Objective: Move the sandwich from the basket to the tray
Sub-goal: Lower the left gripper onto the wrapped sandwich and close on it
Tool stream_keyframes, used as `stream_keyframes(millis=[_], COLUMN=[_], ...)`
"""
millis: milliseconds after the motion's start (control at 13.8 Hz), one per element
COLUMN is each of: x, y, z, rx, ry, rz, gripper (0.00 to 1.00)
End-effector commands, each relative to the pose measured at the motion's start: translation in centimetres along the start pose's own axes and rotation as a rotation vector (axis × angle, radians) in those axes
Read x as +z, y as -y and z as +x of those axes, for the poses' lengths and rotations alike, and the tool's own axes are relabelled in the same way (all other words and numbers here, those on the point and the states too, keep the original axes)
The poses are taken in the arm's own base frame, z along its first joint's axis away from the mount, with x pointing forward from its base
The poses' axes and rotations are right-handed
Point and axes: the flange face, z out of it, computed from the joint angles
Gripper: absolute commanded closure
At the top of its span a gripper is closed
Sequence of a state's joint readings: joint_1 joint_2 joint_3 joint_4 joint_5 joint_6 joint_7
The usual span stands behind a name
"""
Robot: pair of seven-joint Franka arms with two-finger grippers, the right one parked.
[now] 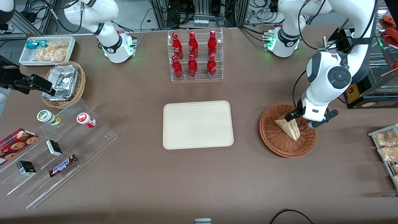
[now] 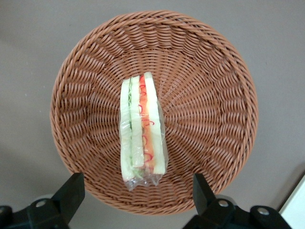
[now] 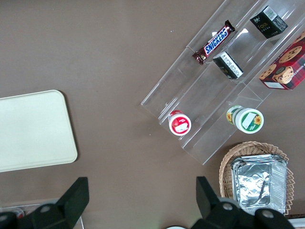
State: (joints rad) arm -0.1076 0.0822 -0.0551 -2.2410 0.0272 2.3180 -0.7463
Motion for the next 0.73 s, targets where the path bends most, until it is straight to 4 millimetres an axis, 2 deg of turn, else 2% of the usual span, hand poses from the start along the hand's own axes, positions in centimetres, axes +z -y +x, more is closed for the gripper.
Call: stream_keyframes(millis=[0,218,655], x=[1.1,2.3,5.4], y=[0.1,0.0,-0.3], z=[0.1,0.1,0.4], rx=[-0.148,-0.296,-0.342], ry=[-0.014,-0.007,-0.012], rz=[-0.002,0.003,-0.015], gripper=[0.0,0.0,0.0])
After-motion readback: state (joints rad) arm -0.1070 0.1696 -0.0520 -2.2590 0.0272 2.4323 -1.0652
